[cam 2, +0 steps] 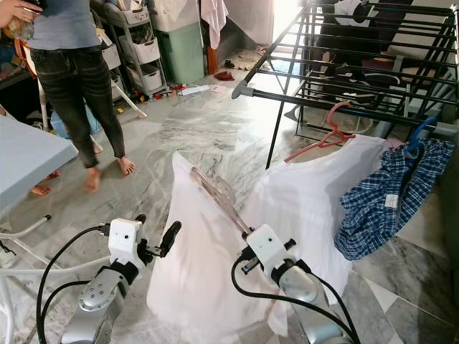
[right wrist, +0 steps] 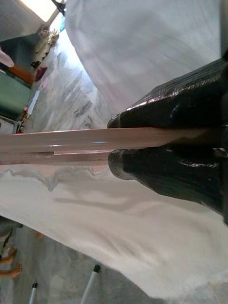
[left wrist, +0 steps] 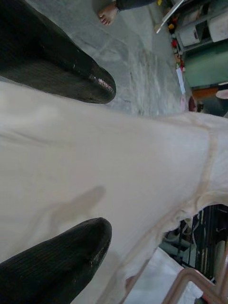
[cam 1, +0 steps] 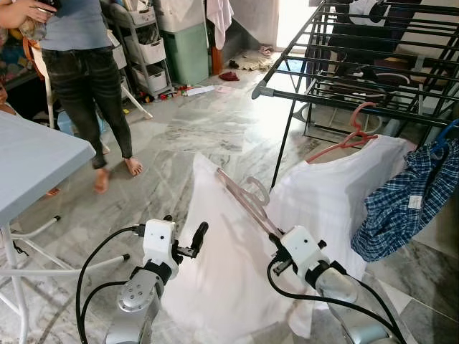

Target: Hang hanger

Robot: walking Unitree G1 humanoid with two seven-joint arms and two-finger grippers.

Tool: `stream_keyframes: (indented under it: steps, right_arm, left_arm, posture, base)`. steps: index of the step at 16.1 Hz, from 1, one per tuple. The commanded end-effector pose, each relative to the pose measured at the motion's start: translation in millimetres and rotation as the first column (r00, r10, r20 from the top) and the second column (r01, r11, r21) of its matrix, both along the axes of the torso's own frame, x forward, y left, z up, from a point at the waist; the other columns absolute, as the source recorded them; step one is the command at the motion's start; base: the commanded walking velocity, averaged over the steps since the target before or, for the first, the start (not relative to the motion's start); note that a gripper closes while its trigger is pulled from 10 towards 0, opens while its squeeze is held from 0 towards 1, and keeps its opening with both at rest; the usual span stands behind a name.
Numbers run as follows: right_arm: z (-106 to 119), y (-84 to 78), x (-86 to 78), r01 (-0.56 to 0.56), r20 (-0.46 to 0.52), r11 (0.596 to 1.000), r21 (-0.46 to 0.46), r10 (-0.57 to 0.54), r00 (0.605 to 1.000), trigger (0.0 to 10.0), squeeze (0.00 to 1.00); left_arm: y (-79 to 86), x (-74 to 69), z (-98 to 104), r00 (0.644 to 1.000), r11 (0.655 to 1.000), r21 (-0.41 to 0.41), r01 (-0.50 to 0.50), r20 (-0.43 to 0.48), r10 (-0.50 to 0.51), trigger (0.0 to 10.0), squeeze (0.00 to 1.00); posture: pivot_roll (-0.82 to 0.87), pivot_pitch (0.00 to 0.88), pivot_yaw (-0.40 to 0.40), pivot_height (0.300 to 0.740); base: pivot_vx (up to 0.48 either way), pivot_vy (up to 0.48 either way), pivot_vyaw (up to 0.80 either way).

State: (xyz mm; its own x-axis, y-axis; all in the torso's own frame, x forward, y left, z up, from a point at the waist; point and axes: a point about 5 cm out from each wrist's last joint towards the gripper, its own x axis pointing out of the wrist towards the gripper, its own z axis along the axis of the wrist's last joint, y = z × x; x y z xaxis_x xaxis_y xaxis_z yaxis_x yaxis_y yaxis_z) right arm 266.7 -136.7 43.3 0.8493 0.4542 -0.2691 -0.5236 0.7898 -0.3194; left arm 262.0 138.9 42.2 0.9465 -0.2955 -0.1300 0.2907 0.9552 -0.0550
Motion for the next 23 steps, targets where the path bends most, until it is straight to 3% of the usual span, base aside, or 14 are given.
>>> stream_keyframes:
  steps: [1, 3, 5, 7, 9, 11, 12, 15, 18, 23]
  right_arm:
    - [7, 3.2, 5.3, -0.004, 0.042, 1.000, 0.012, 0.003, 0.999, 10.0, 0.00]
    - [10, 5.6, 4.4, -0.018, 0.059, 0.999, 0.038, 0.016, 0.998, 10.0, 0.00]
    - [27, 9.3, 8.0, -0.026, 0.114, 0.988, 0.152, 0.008, 0.993, 10.0, 0.00]
    - [39, 14.0, 14.7, -0.060, 0.139, 0.981, 0.183, 0.034, 0.990, 10.0, 0.00]
    - [42, 23.0, 15.1, -0.161, 0.128, 0.976, 0.145, 0.142, 0.982, 10.0, 0.00]
    - [43, 26.0, 14.2, -0.213, 0.104, 0.968, 0.132, 0.200, 0.974, 10.0, 0.00]
    - [42, 25.7, 11.6, -0.244, 0.086, 0.963, 0.116, 0.235, 0.968, 10.0, 0.00]
    - [42, 22.7, 9.8, -0.246, 0.081, 0.963, 0.109, 0.238, 0.968, 10.0, 0.00]
    - [47, 24.1, 7.8, -0.269, 0.081, 0.957, 0.112, 0.261, 0.962, 10.0, 0.00]
    - [46, 15.4, 9.3, -0.257, 0.060, 0.961, 0.103, 0.252, 0.966, 10.0, 0.00]
  left_arm:
    - [2.9, 0.8, -1, 1.000, 1.000, 0.025, -0.009, -0.002, 0.009, 10.0, 0.00]
    - [3.6, 1.1, -1, 1.000, 1.000, 0.028, -0.011, 0.000, 0.012, 10.0, 0.00]
    - [2.5, 2.5, 2, 1.000, 1.000, -0.008, 0.007, 0.006, -0.007, 10.0, 0.00]
    - [-13.5, 4.9, 17, 0.988, 0.981, -0.121, 0.154, 0.041, -0.150, 10.0, 0.00]
    - [-27.1, 12.5, 36, 0.970, 0.959, -0.158, 0.236, 0.095, -0.223, 10.0, 0.00]
    - [-34.1, 17.4, 46, 0.964, 0.951, -0.175, 0.255, 0.121, -0.236, 10.0, 0.00]
    - [-38.9, 18.6, 50, 0.963, 0.948, -0.190, 0.257, 0.133, -0.234, 10.0, 1.00]
    - [-39.7, 13.7, 43, 0.969, 0.944, -0.227, 0.240, 0.110, -0.220, 10.0, 1.00]
    - [-21.1, 21.7, 46, 0.987, 0.980, -0.179, 0.086, 0.149, -0.060, 10.0, 1.00]
    - [-17.3, 20.7, 37, 0.989, 0.990, -0.094, 0.103, 0.111, -0.093, 10.0, 1.00]
  posture:
    - [-0.08, 0.000, 0.064, 0.740]
    - [-0.08, 0.000, 0.061, 0.740]
    - [-0.08, 0.000, 0.061, 0.740]
    - [-0.08, 0.000, 0.060, 0.740]
    - [-0.07, 0.000, 0.059, 0.740]
    - [-0.08, 0.000, 0.061, 0.740]
    - [-0.08, 0.000, 0.064, 0.740]
    - [-0.09, 0.000, 0.064, 0.740]
    - [-0.10, 0.000, 0.061, 0.740]
    - [-0.11, 0.000, 0.061, 0.740]
  base:
    - [0.000, 0.000, 0.00]
    - [0.000, 0.000, 0.00]
    - [0.000, 0.000, 0.00]
    - [0.000, 0.000, 0.00]
    - [0.000, 0.000, 0.00]
    - [0.000, 0.000, 0.00]
    - [0.000, 0.000, 0.00]
    - [0.000, 0.000, 0.00]
    - [0.000, 0.000, 0.00]
    - [0.000, 0.000, 0.00]
